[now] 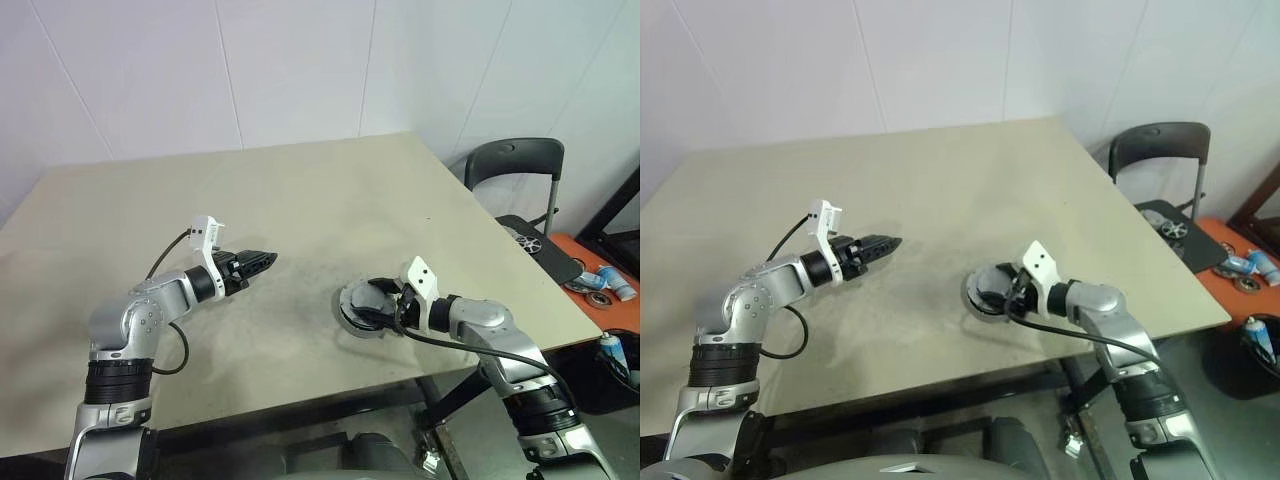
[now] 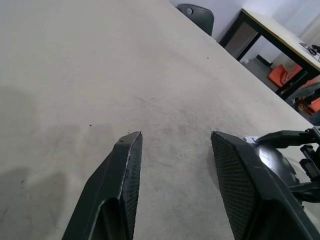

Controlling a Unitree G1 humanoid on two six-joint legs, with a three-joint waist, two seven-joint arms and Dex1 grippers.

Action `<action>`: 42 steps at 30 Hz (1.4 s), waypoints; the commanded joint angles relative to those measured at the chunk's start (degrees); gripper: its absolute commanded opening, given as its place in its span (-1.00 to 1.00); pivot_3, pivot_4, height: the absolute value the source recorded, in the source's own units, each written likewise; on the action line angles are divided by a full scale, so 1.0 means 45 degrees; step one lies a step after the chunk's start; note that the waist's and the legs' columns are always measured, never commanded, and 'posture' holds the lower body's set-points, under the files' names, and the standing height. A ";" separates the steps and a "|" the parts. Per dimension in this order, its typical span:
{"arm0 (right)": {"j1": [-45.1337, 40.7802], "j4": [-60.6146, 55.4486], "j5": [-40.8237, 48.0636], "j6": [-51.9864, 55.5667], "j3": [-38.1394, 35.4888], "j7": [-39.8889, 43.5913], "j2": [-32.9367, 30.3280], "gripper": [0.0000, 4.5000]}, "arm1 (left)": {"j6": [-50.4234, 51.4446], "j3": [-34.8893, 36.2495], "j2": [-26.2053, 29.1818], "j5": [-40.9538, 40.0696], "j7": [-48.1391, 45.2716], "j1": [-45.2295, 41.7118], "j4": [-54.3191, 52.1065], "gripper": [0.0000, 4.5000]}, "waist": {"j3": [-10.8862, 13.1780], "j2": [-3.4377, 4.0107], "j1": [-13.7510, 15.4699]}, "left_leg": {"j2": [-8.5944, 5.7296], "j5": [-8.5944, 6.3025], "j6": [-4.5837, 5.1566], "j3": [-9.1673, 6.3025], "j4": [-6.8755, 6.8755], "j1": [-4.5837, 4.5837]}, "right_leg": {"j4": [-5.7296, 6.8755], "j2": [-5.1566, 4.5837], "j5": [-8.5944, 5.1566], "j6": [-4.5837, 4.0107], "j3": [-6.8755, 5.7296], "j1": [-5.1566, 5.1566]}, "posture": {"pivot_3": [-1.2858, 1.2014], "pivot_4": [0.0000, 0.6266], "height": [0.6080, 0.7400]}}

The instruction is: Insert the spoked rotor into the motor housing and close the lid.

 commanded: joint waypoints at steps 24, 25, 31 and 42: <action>0.0372 0.0059 -0.0438 -0.0617 0.0553 0.0926 -0.0717 0.45 | 0.0503 0.0232 0.0047 -0.0495 0.0325 -0.0323 -0.0782 0.03 | -0.0003 -0.0004 0.0030 | -0.0007 -0.0007 0.0011 -0.0005 -0.0001 0.0005 | -0.0008 -0.0004 -0.0011 0.0016 -0.0006 0.0016 | 0.03 -1.00 1.00; 0.0433 0.0114 -0.0509 -0.0719 0.0555 0.0945 -0.0761 0.45 | 0.0456 0.0218 0.0050 -0.0465 0.0283 -0.0303 -0.0737 0.03 | -0.0003 -0.0003 0.0030 | -0.0006 -0.0007 0.0010 -0.0005 -0.0001 0.0005 | -0.0008 -0.0004 -0.0011 0.0016 -0.0006 0.0016 | 0.03 -1.00 1.00; 0.0562 0.0556 -0.0785 -0.1162 0.0615 0.1007 -0.0962 0.45 | 0.0325 0.0042 0.0054 -0.0437 -0.0127 -0.0254 -0.0481 0.03 | -0.0007 -0.0010 0.0053 | -0.0009 -0.0007 0.0010 -0.0005 0.0003 0.0007 | -0.0009 -0.0006 -0.0011 0.0016 -0.0007 0.0024 | 0.03 -1.00 1.00; 0.0444 0.0968 -0.1301 -0.1537 0.1182 0.0471 -0.0675 0.45 | 0.0152 -0.0550 -0.0351 -0.0204 -0.0322 -0.0837 -0.0212 0.03 | -0.0023 -0.0033 0.0014 | -0.0009 -0.0007 0.0011 -0.0003 0.0004 0.0024 | -0.0012 -0.0002 -0.0040 -0.0026 -0.0006 0.0106 | 0.03 -1.00 1.00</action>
